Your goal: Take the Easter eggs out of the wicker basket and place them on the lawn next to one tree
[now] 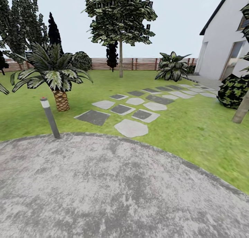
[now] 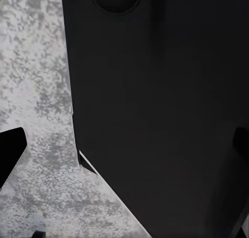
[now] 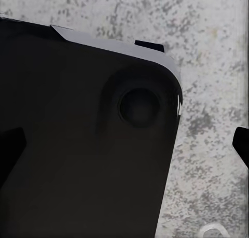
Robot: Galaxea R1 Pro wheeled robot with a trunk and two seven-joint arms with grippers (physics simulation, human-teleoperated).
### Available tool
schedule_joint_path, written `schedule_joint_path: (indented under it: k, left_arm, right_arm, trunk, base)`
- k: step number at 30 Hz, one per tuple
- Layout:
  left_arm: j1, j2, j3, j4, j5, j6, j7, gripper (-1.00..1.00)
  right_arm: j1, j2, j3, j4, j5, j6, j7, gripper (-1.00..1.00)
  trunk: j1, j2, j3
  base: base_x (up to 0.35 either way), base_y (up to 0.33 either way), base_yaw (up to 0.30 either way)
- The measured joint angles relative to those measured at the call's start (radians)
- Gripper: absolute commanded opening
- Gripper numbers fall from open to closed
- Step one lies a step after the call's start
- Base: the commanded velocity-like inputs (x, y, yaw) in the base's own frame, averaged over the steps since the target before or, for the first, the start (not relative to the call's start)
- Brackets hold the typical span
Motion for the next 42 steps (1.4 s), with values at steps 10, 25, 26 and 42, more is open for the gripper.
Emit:
schedule_joint_path:
  k: [10,25,26,42]
  left_arm:
    - [0.000,0.000,0.000,0.000,0.000,0.000,0.000,1.00]
    - [0.000,0.000,0.000,0.000,0.000,0.000,0.000,1.00]
    - [0.000,0.000,0.000,0.000,0.000,0.000,0.000,1.00]
    - [0.000,0.000,0.000,0.000,0.000,0.000,0.000,1.00]
  right_arm:
    - [0.000,0.000,0.000,0.000,0.000,0.000,0.000,1.00]
    - [0.000,0.000,0.000,0.000,0.000,0.000,0.000,1.00]
    - [0.000,0.000,0.000,0.000,0.000,0.000,0.000,1.00]
    - [0.000,0.000,0.000,0.000,0.000,0.000,0.000,1.00]
  trunk:
    - [0.000,0.000,0.000]
    - [0.000,0.000,0.000]
    - [0.000,0.000,0.000]
    - [0.000,0.000,0.000]
  base:
    - [0.323,0.000,0.000]
    - [0.323,0.000,0.000]
    - [0.323,0.000,0.000]
    - [0.323,0.000,0.000]
